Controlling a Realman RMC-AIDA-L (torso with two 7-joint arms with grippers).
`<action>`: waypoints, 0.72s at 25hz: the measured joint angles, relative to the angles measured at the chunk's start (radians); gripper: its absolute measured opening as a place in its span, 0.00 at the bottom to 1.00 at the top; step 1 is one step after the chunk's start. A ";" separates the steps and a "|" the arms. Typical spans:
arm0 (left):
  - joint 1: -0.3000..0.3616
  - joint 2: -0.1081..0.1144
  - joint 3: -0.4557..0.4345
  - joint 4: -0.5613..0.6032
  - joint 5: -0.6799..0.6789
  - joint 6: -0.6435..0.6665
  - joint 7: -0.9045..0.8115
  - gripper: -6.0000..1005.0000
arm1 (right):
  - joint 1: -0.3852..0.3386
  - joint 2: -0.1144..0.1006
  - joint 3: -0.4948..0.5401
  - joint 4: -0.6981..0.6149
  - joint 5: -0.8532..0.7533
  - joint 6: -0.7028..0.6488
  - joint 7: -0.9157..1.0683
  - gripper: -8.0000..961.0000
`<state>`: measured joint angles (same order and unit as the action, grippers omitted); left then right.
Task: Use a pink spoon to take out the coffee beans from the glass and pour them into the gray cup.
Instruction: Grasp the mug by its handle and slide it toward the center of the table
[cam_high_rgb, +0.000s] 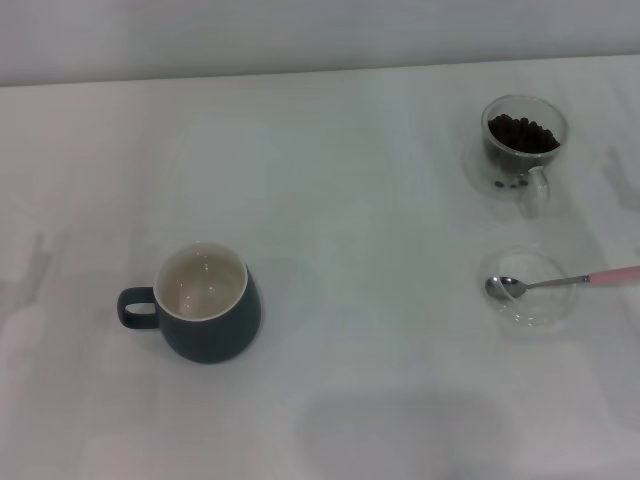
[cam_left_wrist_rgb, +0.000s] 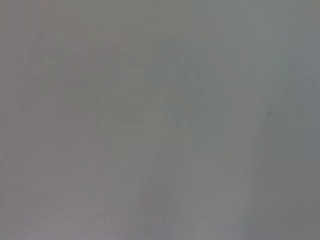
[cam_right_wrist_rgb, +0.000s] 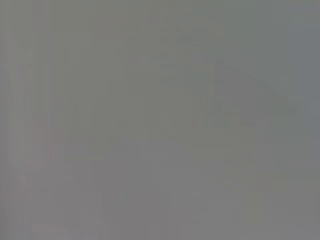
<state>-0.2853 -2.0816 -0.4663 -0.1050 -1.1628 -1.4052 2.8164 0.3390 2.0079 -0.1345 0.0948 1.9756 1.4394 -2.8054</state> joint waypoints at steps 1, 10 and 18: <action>0.000 0.000 0.000 0.000 0.000 0.000 0.000 0.87 | 0.000 0.000 0.001 -0.002 0.000 0.000 0.002 0.91; 0.000 0.000 0.000 -0.001 0.000 0.000 0.000 0.87 | 0.001 0.000 0.004 -0.004 0.001 0.000 0.003 0.91; 0.007 -0.001 0.001 -0.001 0.006 -0.010 0.000 0.87 | 0.000 0.000 0.004 -0.004 0.002 -0.002 0.004 0.91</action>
<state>-0.2786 -2.0822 -0.4656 -0.1059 -1.1568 -1.4157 2.8164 0.3394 2.0080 -0.1300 0.0905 1.9773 1.4371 -2.8013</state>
